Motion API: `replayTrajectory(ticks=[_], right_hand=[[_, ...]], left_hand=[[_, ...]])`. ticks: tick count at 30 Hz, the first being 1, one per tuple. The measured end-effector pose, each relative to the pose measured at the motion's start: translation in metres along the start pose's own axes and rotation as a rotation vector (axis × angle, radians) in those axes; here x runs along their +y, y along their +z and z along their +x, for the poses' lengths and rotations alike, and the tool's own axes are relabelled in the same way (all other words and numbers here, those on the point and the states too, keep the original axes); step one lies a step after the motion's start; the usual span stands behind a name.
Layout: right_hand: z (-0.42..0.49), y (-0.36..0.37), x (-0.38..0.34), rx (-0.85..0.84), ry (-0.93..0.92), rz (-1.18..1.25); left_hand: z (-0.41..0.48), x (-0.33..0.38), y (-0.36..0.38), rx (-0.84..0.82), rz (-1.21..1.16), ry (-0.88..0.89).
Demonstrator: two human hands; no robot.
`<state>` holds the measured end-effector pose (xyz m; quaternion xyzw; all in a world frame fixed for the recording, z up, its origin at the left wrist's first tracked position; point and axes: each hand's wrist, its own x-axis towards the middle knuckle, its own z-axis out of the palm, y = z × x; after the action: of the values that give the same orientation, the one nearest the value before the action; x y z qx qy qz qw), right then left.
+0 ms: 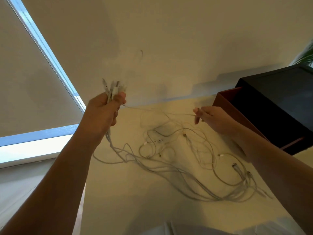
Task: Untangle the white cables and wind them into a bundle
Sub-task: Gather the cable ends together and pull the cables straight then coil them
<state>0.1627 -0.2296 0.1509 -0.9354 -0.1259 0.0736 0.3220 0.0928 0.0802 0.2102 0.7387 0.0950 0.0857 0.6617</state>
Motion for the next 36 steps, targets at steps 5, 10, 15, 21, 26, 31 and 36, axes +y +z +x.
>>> replayTrajectory(ticks=[5,10,15,21,26,31,36], right_hand=[[-0.022,-0.006,0.025,-0.105,0.069,-0.276],[-0.050,-0.001,0.072,-0.291,0.169,-0.561],[-0.072,0.013,0.114,-0.441,0.268,-0.790],[-0.083,0.030,0.128,-0.545,0.311,-0.837],[-0.080,0.043,0.126,-0.485,0.430,-0.775],[-0.060,0.054,0.108,-0.161,0.288,-0.700],[-0.034,0.066,0.086,0.072,0.098,-0.450]], left_hand=[[-0.004,-0.005,0.000,-0.298,0.218,-0.058],[0.007,-0.008,-0.014,-0.237,0.309,-0.023],[0.011,-0.016,-0.011,-0.283,0.533,-0.055],[0.008,-0.039,-0.003,-0.489,0.808,-0.165],[0.004,-0.047,0.002,-0.402,0.675,-0.118],[0.002,-0.041,0.007,-0.260,0.645,-0.072],[0.000,-0.044,0.011,-0.181,0.703,-0.008]])
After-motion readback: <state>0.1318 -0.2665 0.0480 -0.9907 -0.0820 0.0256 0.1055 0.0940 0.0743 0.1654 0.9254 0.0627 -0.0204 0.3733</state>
